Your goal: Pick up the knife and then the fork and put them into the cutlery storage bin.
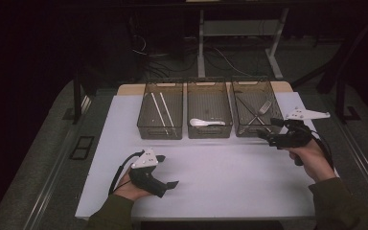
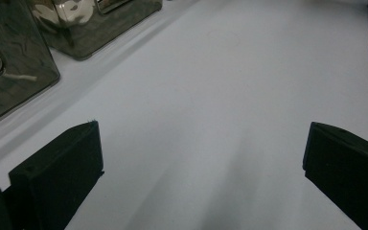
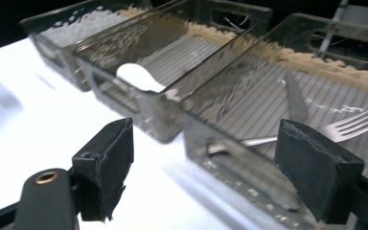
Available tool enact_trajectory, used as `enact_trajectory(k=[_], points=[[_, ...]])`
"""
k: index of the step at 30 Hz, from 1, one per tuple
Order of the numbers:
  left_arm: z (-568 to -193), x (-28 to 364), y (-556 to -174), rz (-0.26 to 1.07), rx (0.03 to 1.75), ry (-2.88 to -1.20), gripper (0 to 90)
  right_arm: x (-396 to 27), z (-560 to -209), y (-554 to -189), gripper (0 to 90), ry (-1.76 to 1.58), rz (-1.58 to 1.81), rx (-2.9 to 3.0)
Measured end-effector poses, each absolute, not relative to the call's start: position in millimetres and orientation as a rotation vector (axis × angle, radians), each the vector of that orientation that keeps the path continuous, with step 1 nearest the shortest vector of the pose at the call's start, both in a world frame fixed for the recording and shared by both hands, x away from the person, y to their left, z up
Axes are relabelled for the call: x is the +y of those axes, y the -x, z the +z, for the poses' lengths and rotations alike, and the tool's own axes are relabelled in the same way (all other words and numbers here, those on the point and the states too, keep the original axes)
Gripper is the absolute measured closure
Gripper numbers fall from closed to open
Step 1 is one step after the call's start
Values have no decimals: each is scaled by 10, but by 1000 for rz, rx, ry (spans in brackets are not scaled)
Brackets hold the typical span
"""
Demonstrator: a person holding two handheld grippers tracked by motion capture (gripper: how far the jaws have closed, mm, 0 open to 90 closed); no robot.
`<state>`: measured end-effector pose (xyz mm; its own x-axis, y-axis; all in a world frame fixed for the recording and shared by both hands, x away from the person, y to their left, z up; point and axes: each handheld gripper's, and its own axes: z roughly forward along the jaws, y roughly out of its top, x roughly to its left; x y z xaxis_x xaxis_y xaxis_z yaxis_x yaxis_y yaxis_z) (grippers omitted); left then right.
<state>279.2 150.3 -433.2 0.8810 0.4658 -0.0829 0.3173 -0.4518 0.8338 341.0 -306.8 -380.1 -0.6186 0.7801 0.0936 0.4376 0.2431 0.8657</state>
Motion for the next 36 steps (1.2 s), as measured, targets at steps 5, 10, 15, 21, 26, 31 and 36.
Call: enact_trajectory(k=[5, 10, 15, 21, 26, 31, 36], points=[[-4334, 1505, -2790, 190, 568, -2075, 0, -2994, -3887, -3251, 192, -1090, 1326, 2186], [-4329, 1511, -2777, 191, 566, -2071, 0, -2913, -3989, -3096, 183, -1076, 1337, 2204], [-4327, 1512, -2771, 192, 571, -2066, 0, -2892, -4090, -2986, 179, -1073, 1346, 2209], [-4320, 1517, -2762, 189, 571, -2065, 0, -2933, -4224, -2890, 179, -1102, 1353, 2216], [-4323, 1521, -2766, 189, 571, -2064, 0, -2961, -4327, -2802, 179, -1121, 1361, 2234], [-4318, 1525, -2760, 191, 570, -2064, 0, -2968, -4409, -2717, 179, -1111, 1341, 2273], [-4318, 1534, -2756, 197, 578, -2057, 0, -2966, -4445, -2626, 178, -1091, 1330, 2305]])
